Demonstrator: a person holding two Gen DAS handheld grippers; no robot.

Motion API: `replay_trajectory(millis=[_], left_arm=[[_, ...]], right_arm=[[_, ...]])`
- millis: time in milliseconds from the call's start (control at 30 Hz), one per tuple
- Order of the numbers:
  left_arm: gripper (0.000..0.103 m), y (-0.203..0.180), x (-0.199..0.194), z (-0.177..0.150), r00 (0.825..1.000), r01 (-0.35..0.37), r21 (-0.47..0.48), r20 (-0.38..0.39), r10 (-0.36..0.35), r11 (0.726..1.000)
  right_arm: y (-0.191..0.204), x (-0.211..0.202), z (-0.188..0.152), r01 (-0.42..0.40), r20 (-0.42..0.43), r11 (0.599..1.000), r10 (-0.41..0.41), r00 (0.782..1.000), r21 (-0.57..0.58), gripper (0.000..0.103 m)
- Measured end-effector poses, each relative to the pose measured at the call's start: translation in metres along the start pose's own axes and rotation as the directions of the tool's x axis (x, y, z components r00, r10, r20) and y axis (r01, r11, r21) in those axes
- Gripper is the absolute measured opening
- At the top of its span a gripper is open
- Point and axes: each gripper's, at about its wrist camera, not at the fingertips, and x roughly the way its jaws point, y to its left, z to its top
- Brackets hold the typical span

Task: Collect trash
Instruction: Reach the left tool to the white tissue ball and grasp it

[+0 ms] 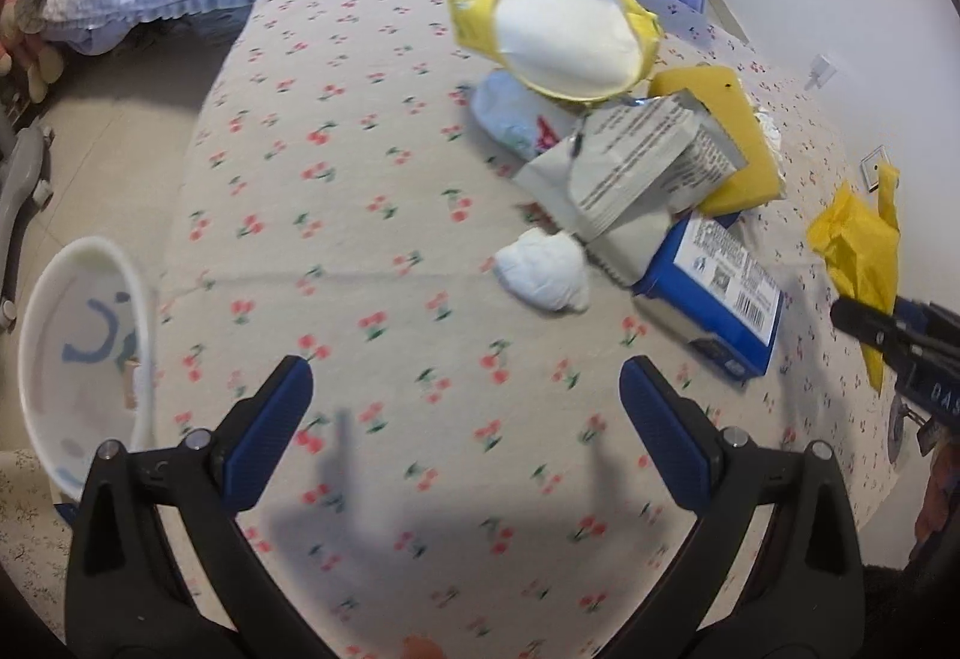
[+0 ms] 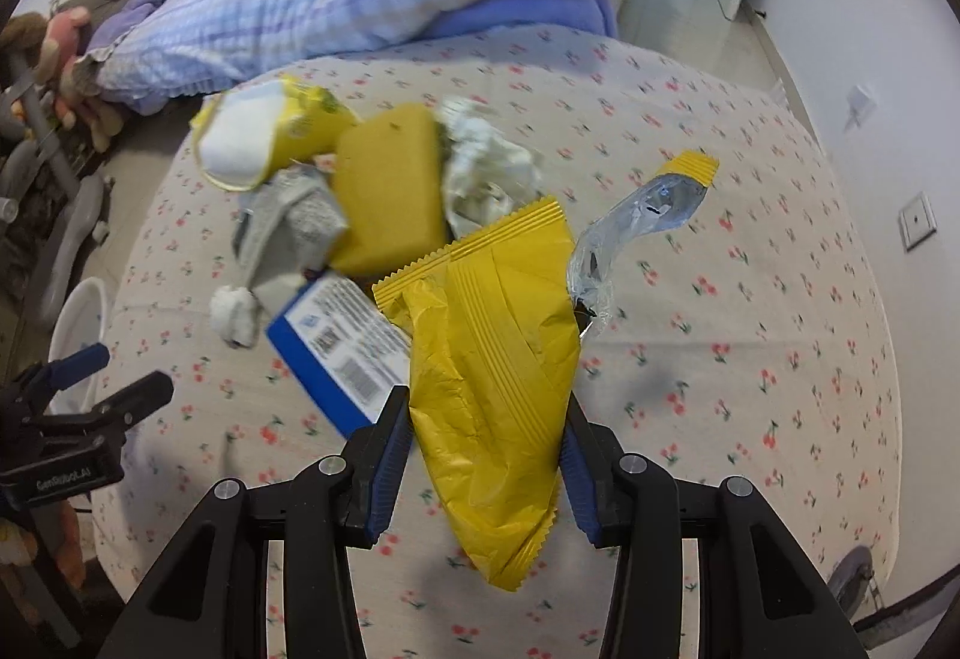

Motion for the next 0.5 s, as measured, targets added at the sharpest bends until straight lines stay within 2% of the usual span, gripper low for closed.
replay_trajectory(millis=[133, 400, 500], left_arm=[[0.102, -0.010, 0.012, 0.006, 0.999, 0.010, -0.007, 0.041, -0.010, 1.000], [0.070, -0.021, 0.032, 0.011, 0.994, 0.025, 0.006, 0.107, -0.025, 1.000], [0.065, -0.022, 0.037, 0.010, 0.994, 0.028, -0.006, 0.107, -0.027, 1.000]], right_arm=[[-0.016, 0.003, -0.004, 0.001, -0.010, 1.000, -0.001, 1.000, 0.013, 0.048], [-0.033, 0.001, -0.008, 0.007, -0.009, 1.000, -0.006, 1.000, 0.027, 0.048], [-0.039, 0.001, -0.009, 0.010, -0.010, 0.999, -0.009, 1.000, 0.033, 0.048]])
